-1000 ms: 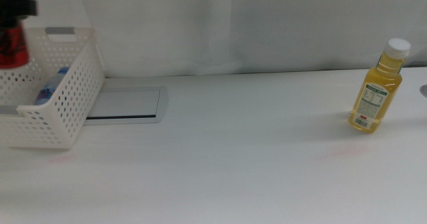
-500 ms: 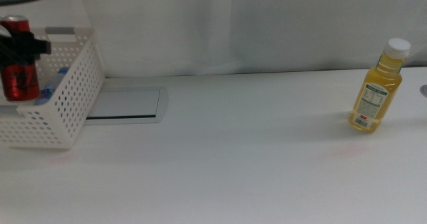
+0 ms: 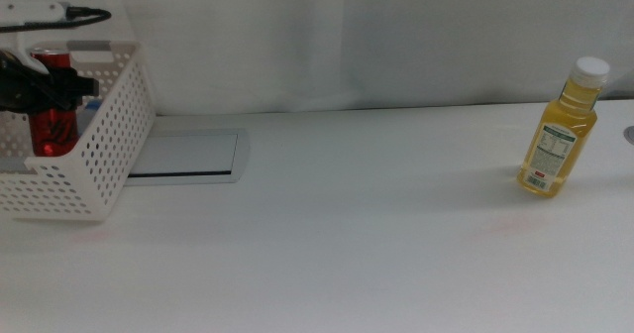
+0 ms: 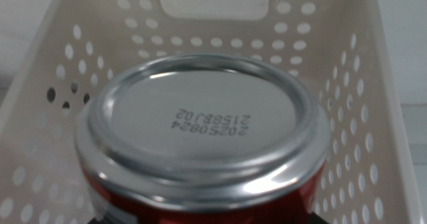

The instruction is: Use arms to grab the bottles and put them into the dustbin to the left of the table.

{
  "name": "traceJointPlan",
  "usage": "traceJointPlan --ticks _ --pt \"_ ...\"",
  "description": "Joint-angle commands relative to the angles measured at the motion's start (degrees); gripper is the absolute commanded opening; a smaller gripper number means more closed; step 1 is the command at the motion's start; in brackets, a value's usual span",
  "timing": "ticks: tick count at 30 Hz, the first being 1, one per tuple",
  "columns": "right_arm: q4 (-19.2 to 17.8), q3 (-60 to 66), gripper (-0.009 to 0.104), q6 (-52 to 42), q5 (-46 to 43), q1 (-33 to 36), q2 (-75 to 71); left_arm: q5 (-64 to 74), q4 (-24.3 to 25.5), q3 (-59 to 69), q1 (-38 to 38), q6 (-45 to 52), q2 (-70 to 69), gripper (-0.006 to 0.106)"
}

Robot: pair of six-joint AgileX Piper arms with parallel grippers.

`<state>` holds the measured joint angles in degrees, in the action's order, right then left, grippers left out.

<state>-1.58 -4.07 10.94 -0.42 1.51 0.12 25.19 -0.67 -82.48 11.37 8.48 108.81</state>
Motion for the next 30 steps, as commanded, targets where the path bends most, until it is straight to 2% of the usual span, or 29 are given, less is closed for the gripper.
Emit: traceJointPlan --ticks 1,11,12,13,14,15,26,28,30 --pt "-0.07 0.2 0.103 -0.41 -0.23 0.25 -1.79 -2.39 -0.13 -0.88 0.14 -1.03 0.49 -0.003" --pt "-0.07 0.2 0.103 -0.41 -0.23 0.25 -1.79 -1.66 -0.13 -0.88 0.14 -1.46 2.05 -0.003" --pt "-0.07 0.2 0.103 -0.41 -0.36 0.25 -1.79 -1.77 -0.13 -0.88 0.14 -1.46 2.05 0.0" --pt "-0.07 0.2 0.103 -0.41 -0.36 0.25 -1.79 -2.73 -0.13 -0.88 0.14 -1.46 2.05 0.073" --pt "-0.07 0.2 0.103 -0.41 -0.36 0.25 -1.79 -2.86 -0.13 -0.88 0.14 -1.74 2.05 0.086" --pt "-0.07 0.2 0.103 -0.41 -0.36 0.25 -1.79 -3.3 -0.23 -0.88 0.14 -2.53 2.05 0.093" --pt "-0.07 0.2 0.103 -0.41 -0.36 0.25 -1.79 -3.65 -0.36 -0.88 0.14 -4.08 -3.16 0.093" --pt "-0.07 0.2 0.103 -0.52 -0.36 0.25 -1.79 -3.16 -2.86 -0.88 0.14 -3.97 -6.68 0.093" --pt "-0.07 0.2 0.103 -0.52 -0.36 0.25 -1.79 -2.09 -2.86 -0.88 0.03 -3.78 -9.47 0.093"
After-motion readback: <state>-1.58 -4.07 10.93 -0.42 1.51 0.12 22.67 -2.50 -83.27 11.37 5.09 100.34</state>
